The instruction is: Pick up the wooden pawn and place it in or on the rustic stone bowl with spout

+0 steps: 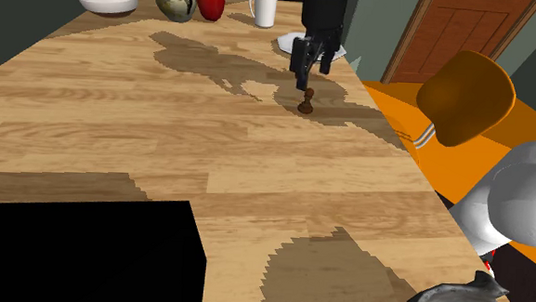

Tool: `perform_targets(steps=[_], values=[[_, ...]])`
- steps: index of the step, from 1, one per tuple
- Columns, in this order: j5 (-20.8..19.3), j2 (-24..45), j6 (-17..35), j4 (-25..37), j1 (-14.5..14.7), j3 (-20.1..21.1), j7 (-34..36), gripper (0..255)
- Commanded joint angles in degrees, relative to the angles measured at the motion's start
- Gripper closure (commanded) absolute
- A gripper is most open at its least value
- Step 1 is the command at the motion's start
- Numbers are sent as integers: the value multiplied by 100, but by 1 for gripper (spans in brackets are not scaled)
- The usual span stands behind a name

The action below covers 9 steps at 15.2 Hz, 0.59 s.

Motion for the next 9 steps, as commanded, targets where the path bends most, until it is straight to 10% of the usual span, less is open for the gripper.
perform_targets(steps=[1,9], values=[[-12,67,139,-58,11,31,30,0],[3,34,567,-519,20,38,20,0]])
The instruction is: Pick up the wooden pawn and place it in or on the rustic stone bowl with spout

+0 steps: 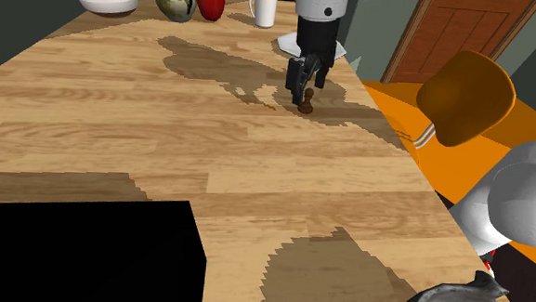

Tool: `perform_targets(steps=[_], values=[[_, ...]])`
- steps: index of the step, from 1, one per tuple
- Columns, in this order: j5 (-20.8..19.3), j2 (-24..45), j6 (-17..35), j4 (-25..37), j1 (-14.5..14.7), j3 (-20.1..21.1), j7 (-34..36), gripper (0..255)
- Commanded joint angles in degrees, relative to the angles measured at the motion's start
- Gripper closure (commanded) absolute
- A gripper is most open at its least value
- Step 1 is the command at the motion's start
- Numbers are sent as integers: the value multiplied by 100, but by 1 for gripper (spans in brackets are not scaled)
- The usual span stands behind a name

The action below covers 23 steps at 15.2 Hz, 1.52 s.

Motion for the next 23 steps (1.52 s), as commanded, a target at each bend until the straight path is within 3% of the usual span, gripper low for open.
perform_targets(steps=[1,5,6,15,23], values=[[1,-3,16,-17,0,-1,-2,0],[1,-3,15,-16,0,-1,-2,0],[1,-3,15,-16,0,-1,-2,255],[1,-3,16,-17,0,-1,-2,255],[-11,-10,-600,592,-14,-26,-12,255]])
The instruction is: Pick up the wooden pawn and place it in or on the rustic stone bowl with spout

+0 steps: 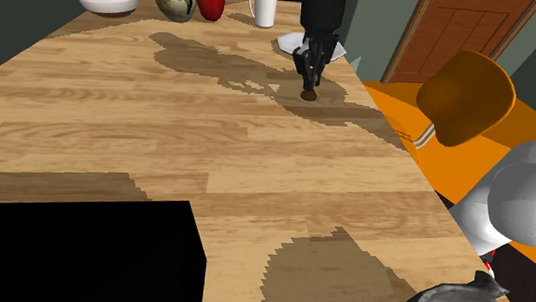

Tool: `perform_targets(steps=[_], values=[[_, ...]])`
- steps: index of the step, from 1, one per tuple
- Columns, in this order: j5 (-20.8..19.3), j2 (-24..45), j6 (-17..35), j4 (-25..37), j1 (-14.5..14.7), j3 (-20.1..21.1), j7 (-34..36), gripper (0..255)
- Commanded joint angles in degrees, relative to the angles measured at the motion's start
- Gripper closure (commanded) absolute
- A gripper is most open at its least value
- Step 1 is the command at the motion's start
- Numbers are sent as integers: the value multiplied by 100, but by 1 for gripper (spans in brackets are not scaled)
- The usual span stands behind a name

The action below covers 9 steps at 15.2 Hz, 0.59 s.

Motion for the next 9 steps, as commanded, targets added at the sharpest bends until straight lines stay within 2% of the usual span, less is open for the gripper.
perform_targets(steps=[1,9], values=[[-7,17,-164,179,-5,-4,1,255],[-35,105,-784,884,-20,-15,9,255]])
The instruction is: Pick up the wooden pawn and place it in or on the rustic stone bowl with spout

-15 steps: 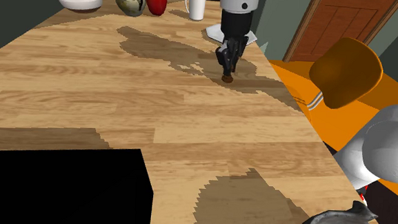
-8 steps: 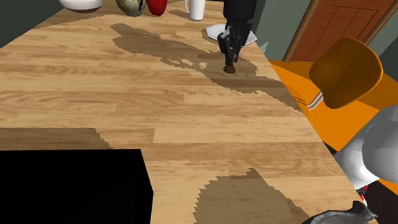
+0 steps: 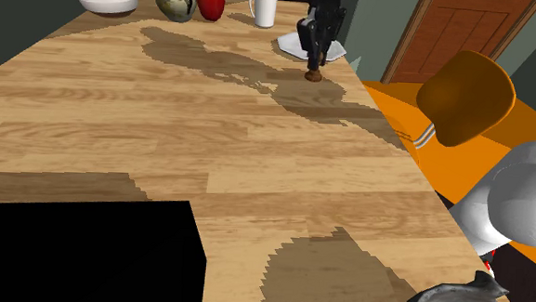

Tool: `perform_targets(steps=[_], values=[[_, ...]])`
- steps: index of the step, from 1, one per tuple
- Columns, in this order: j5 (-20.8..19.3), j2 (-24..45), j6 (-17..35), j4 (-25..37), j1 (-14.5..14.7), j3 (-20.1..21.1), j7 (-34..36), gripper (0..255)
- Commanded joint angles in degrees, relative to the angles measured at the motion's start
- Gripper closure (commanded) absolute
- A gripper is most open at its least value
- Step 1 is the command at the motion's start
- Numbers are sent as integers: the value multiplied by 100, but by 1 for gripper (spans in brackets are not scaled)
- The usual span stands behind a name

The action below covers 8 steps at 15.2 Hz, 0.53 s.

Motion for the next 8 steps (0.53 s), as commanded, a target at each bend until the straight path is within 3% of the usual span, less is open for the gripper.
perform_targets(steps=[1,8], values=[[-10,34,-166,196,-4,-1,4,255],[-50,193,-724,907,-15,6,28,255]])
